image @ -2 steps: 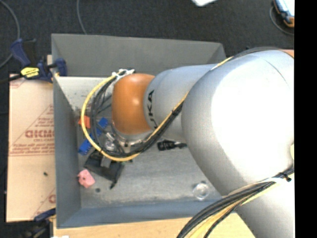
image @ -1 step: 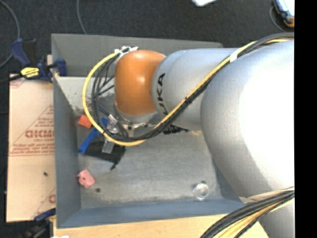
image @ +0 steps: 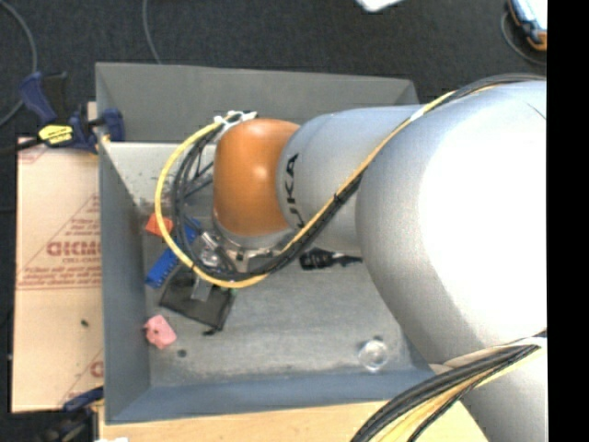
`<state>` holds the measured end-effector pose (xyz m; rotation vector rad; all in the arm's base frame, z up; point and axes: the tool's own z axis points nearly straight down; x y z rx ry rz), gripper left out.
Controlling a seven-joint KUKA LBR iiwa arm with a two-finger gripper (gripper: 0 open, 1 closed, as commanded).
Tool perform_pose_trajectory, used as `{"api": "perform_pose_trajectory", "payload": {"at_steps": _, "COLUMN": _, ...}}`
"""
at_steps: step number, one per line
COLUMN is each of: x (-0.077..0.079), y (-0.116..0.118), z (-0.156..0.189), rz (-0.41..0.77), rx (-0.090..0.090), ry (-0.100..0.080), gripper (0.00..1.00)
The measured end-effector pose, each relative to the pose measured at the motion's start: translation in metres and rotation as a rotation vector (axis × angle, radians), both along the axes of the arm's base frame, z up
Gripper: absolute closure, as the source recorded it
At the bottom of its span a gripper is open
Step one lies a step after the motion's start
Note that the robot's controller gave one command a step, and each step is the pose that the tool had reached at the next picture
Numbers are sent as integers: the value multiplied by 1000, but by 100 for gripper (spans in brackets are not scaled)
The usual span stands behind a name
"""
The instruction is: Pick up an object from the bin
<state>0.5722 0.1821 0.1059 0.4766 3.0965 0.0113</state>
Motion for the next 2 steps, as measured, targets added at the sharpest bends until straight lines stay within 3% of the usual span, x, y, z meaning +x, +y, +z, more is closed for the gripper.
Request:
{"api": "perform_pose_trajectory", "payload": {"at_steps": 1, "x": 16, "y": 8, "z": 93, "rz": 16, "rx": 5, "ry": -20, "gripper": 100}}
{"api": "perform_pose_trajectory", "payload": {"at_steps": 2, "x": -19, "y": -22, "z": 0, "rz": 19, "rx": -2, "ry": 1, "gripper": 100}}
